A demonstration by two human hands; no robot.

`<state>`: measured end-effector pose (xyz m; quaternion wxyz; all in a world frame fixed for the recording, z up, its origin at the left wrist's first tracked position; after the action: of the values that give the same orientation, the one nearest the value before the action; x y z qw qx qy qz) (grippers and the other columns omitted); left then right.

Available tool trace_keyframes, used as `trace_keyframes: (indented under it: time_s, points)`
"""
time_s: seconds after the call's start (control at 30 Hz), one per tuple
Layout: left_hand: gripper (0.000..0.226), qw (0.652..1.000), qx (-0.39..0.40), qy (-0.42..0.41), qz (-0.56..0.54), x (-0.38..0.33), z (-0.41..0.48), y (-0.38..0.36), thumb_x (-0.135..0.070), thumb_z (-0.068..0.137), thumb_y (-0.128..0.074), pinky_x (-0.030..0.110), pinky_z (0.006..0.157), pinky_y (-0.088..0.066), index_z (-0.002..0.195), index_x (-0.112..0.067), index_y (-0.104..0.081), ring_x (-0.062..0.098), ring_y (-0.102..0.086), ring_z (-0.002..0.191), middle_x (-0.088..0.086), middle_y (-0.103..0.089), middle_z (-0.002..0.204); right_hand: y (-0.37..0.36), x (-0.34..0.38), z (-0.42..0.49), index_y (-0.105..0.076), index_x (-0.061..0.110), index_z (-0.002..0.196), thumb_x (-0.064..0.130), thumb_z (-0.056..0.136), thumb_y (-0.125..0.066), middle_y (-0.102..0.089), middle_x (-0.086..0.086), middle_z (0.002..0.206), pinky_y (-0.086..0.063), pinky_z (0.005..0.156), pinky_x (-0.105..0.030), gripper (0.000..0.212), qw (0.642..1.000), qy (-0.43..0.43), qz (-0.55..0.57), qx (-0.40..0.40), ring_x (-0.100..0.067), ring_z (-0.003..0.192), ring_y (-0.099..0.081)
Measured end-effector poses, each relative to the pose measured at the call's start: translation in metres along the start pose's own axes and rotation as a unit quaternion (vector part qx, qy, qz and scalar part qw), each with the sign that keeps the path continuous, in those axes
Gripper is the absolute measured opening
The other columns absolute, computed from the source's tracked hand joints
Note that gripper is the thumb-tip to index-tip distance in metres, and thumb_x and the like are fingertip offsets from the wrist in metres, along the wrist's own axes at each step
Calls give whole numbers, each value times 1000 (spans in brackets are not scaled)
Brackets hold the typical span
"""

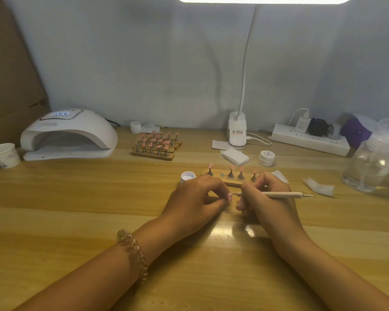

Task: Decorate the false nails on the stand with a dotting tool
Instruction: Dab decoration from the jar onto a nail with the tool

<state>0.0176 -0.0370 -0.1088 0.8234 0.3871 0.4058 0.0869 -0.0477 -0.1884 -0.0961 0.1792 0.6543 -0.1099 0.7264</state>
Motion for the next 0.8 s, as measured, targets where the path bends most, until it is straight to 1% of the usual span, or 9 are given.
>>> trace_keyframes:
  time_s: [0.1, 0.27, 0.4, 0.47, 0.57, 0.7, 0.73, 0.8]
  points:
    - [8, 1000, 1, 0, 2, -1, 0, 1, -27, 86, -73, 12, 58, -31, 85, -33, -68, -10, -52, 66, -21, -61, 85, 0, 0, 0, -48, 8, 67, 8, 83, -62, -65, -15, 56, -50, 48, -29, 21, 1000, 3, -1, 2, -19, 50, -60]
    - [12, 1000, 0, 0, 3, -2, 0, 1, -24, 86, -73, 16, 59, -33, 84, -34, -68, -10, -52, 67, -20, -62, 86, 0, -1, 0, -48, 6, 68, 8, 84, -62, -66, -14, 56, -50, 47, -27, 21, 1000, 7, -8, 6, -18, 50, -61]
    - [13, 1000, -1, 2, -3, -2, -1, 1, -22, 86, -73, 6, 57, -33, 84, -34, -68, -13, -52, 67, -22, -62, 84, 3, -2, 1, -50, 11, 68, 9, 88, -62, -66, -12, 55, -50, 46, -23, 23, 999, 7, 28, -22, -15, 49, -62]
    - [13, 1000, -3, 3, -5, -2, -1, 1, -21, 86, -73, 4, 57, -33, 85, -33, -68, -14, -52, 67, -23, -62, 83, 6, -2, 2, -49, 12, 70, 12, 91, -61, -66, -8, 54, -50, 45, -22, 24, 998, 11, 52, -43, -14, 49, -60]
    - [14, 1000, -7, 2, -7, -3, -1, 1, -19, 86, -74, 2, 59, -34, 87, -32, -69, -18, -51, 68, -26, -61, 81, 9, -1, 3, -50, 11, 73, 13, 93, -61, -64, -4, 52, -52, 50, -21, 24, 994, 17, 78, -74, -18, 53, -61]
    - [13, 1000, -11, 8, -11, -3, -2, 1, -20, 85, -75, -1, 59, -34, 92, -30, -70, -22, -51, 65, -23, -66, 83, 11, -3, 5, -50, 12, 76, 14, 95, -60, -60, -1, 49, -49, 49, -20, 21, 991, -2, 100, -88, -12, 50, -61]
    - [13, 1000, -13, 11, -9, -3, -2, 1, -21, 85, -75, 0, 59, -34, 92, -30, -70, -21, -51, 65, -24, -65, 82, 11, -3, 5, -51, 11, 77, 14, 96, -59, -60, 0, 49, -49, 50, -21, 20, 991, -3, 98, -86, -10, 48, -60]
    - [10, 1000, -17, 18, 5, -3, -1, 1, -25, 85, -75, 4, 59, -33, 88, -33, -70, -19, -50, 67, -26, -62, 81, 11, -3, 5, -52, 10, 78, 16, 96, -59, -59, 0, 48, -48, 55, -29, 20, 993, -1, 88, -82, -9, 47, -58]
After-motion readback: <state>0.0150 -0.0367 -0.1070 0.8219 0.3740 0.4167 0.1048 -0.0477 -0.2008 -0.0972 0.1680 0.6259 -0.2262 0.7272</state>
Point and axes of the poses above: each hand's wrist, its own z-axis towards the middle knuckle, its own y-axis out of the back of the hand, x = y × z, the point moved 2 cm from there along z, towards the middle knuckle
